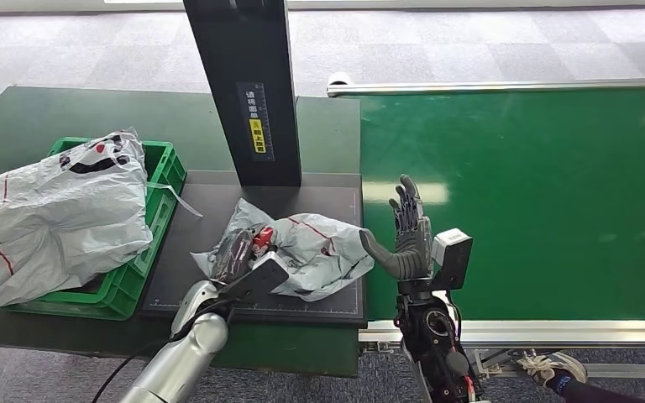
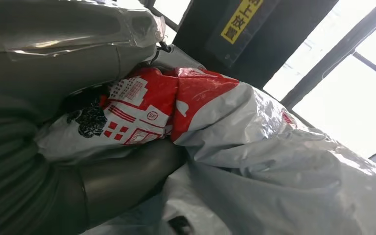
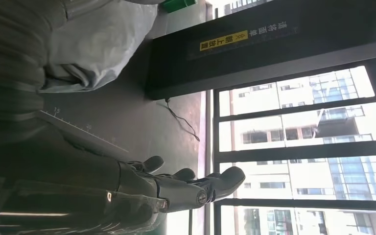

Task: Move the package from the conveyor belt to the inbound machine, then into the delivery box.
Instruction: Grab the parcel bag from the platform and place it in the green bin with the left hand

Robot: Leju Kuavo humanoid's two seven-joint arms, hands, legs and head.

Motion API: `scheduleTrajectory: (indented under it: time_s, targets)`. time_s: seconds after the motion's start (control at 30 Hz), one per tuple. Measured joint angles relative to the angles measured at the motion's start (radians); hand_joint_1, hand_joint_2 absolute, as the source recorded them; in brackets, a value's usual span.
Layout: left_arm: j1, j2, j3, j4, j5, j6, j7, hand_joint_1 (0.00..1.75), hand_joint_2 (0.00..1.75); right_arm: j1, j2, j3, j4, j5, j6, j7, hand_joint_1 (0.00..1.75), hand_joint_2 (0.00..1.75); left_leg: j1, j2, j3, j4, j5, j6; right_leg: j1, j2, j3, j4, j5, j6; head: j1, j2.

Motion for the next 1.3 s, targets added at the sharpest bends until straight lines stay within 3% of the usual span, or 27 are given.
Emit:
scheduleTrajectory:
  time_s: [0.23, 0.53, 0.67, 0.83, 1.0, 1.1, 1.3]
  targets:
    - [0.034, -0.002, 0.004, -0.071, 0.053, 0.041, -0.126, 1.75, 1.75, 0.0, 0.0, 0.0, 0.0, -0.002, 0.004, -0.004, 0.0, 1.75, 0.0, 0.0, -0.002, 0.0, 0.0, 0.0, 0.0, 0.0, -0.002, 0.0, 0.0, 0.0, 0.0, 0.0]
    - [0.064, -0.005, 0.005, -0.148, 0.107, 0.095, -0.201, 1.75, 1.75, 0.0, 0.0, -0.002, 0.0, -0.005, 0.004, -0.007, 0.0, 1.75, 0.0, 0.0, -0.002, 0.0, 0.0, 0.0, 0.0, 0.0, -0.003, 0.0, 0.0, 0.0, 0.0, 0.0]
    - [0.084, -0.012, 0.012, -0.229, 0.273, 0.1, -0.256, 1.75, 1.75, 0.001, -0.002, -0.003, -0.001, -0.009, 0.004, -0.009, 0.0, 1.75, 0.0, 0.0, -0.003, 0.0, 0.0, 0.0, 0.0, 0.0, -0.003, 0.0, 0.0, 0.0, 0.0, 0.0]
    - [0.1, -0.019, 0.066, -0.313, 0.674, -0.082, -0.245, 1.75, 1.75, 0.005, -0.007, -0.005, -0.001, -0.016, 0.002, -0.01, 0.0, 1.75, 0.0, 0.0, -0.003, 0.0, 0.0, 0.0, 0.0, 0.0, -0.003, 0.0, 0.0, 0.0, 0.0, 0.0]
    - [0.108, -0.023, 0.119, -0.35, 0.746, -0.055, -0.289, 1.75, 1.75, 0.01, -0.011, -0.006, -0.001, -0.017, 0.0, -0.01, 0.0, 1.75, 0.0, 0.0, -0.003, 0.0, 0.0, 0.0, 0.0, 0.0, -0.003, 0.0, 0.0, 0.0, 0.0, 0.0]
    - [0.108, -0.024, 0.135, -0.368, 0.725, 0.009, -0.311, 1.75, 1.75, 0.012, -0.011, -0.007, -0.001, -0.017, -0.003, -0.01, 0.0, 1.75, 0.0, 0.0, -0.003, 0.0, 0.0, 0.0, 0.0, 0.0, -0.003, 0.0, 0.0, 0.0, 0.0, 0.0]
    - [0.102, -0.027, 0.158, -0.449, 0.398, 0.354, -0.343, 1.75, 1.75, 0.021, -0.011, -0.008, -0.009, -0.019, -0.013, -0.01, 0.0, 1.75, 0.0, 0.0, -0.003, 0.0, 0.0, 0.0, 0.0, 0.0, -0.003, 0.0, 0.0, 0.0, 0.0, 0.0]
